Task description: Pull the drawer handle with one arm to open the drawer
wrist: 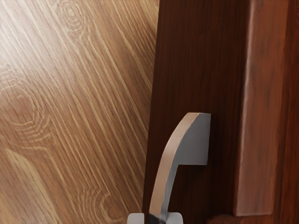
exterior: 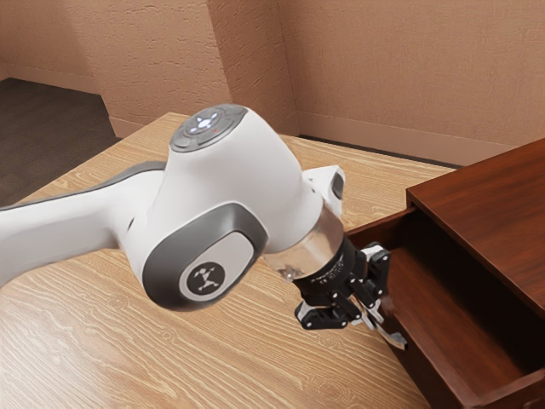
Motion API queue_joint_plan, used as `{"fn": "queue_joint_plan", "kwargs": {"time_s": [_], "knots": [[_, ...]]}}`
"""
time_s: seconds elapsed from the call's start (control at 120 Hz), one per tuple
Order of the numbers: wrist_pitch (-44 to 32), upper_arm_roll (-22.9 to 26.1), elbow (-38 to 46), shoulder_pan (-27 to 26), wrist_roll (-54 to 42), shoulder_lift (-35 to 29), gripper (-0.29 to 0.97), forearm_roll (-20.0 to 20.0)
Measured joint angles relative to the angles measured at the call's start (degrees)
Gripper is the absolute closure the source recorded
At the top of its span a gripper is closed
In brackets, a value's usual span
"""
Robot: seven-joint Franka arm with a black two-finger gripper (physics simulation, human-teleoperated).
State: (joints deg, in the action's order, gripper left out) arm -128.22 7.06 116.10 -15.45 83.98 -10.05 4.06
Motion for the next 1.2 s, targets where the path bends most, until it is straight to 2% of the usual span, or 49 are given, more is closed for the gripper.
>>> {"fn": "queue_joint_plan", "kwargs": {"time_s": [1.2], "knots": [[-2.0, -1.2, 10.6, -0.1, 0.2, -10.1, 0.79, 1.2]]}}
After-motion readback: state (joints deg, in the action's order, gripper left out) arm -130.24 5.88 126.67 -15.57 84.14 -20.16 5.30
